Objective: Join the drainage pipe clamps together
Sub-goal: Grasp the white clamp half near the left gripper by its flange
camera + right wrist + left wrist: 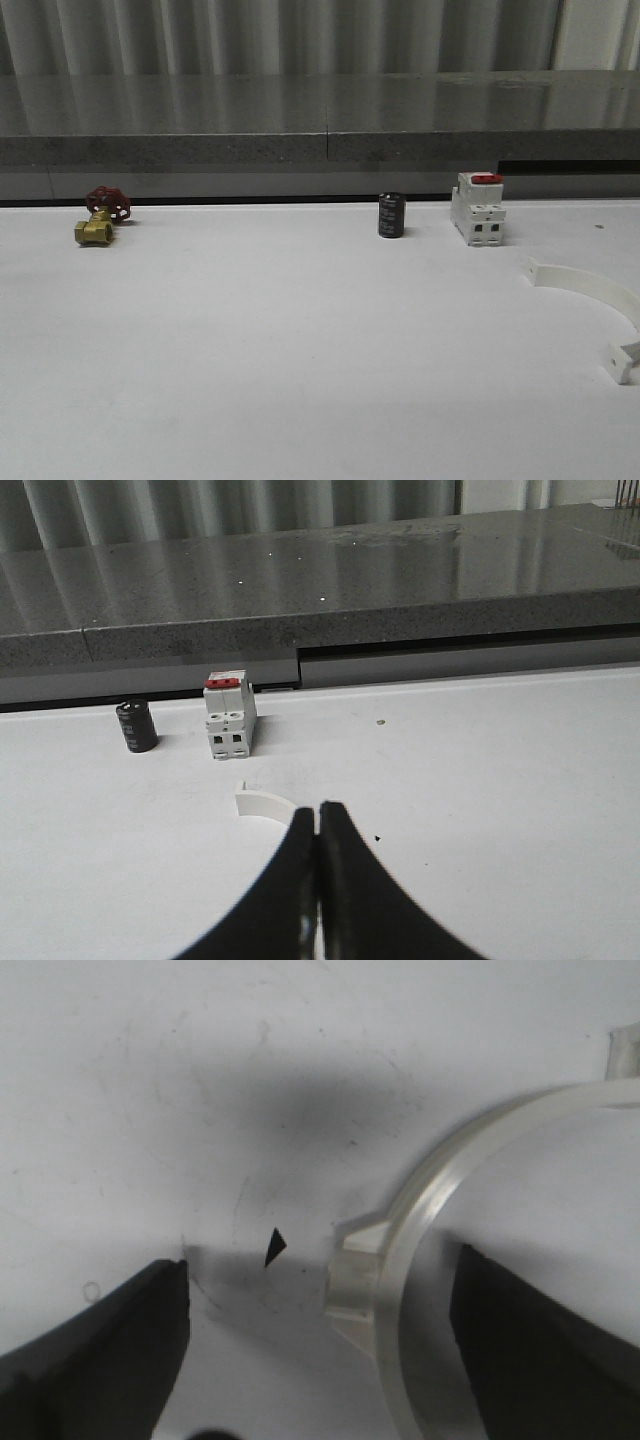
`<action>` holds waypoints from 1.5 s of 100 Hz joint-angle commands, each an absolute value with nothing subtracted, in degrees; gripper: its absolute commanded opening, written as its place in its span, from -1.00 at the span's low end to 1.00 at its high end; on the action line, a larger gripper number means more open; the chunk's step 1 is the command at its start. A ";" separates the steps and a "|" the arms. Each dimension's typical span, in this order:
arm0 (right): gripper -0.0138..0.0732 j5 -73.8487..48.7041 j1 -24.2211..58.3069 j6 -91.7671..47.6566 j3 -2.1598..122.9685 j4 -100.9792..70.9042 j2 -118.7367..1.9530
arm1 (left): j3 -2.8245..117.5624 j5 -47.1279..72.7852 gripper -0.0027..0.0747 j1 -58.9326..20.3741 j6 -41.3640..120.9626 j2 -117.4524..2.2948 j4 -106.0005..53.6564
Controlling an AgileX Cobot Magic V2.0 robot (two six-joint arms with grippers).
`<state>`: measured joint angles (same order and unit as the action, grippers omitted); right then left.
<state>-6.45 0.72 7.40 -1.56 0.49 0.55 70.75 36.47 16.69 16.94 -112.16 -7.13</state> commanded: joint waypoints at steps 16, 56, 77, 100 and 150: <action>-0.84 -1.92 0.51 6.92 -0.59 0.86 1.69 | 72.39 34.49 0.45 16.18 18.52 -110.10 -8.54; -0.84 -1.92 0.51 6.92 -0.59 0.86 1.69 | 72.39 35.13 -0.78 16.18 18.52 -110.10 -8.64; -0.84 -1.92 0.51 6.92 -0.59 0.86 1.69 | 72.43 36.18 -0.99 16.18 18.52 -109.73 -10.93; -0.84 -1.92 0.51 6.92 -0.59 0.86 1.69 | 72.43 39.29 -0.99 14.53 18.25 -105.71 -16.25; -0.84 -1.92 0.51 6.92 -0.59 0.86 1.69 | 72.43 43.76 -0.98 -9.09 -5.56 -96.83 -8.53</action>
<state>-6.45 0.72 7.40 -1.56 0.49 0.55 70.75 44.82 -4.69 0.00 -99.19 -10.66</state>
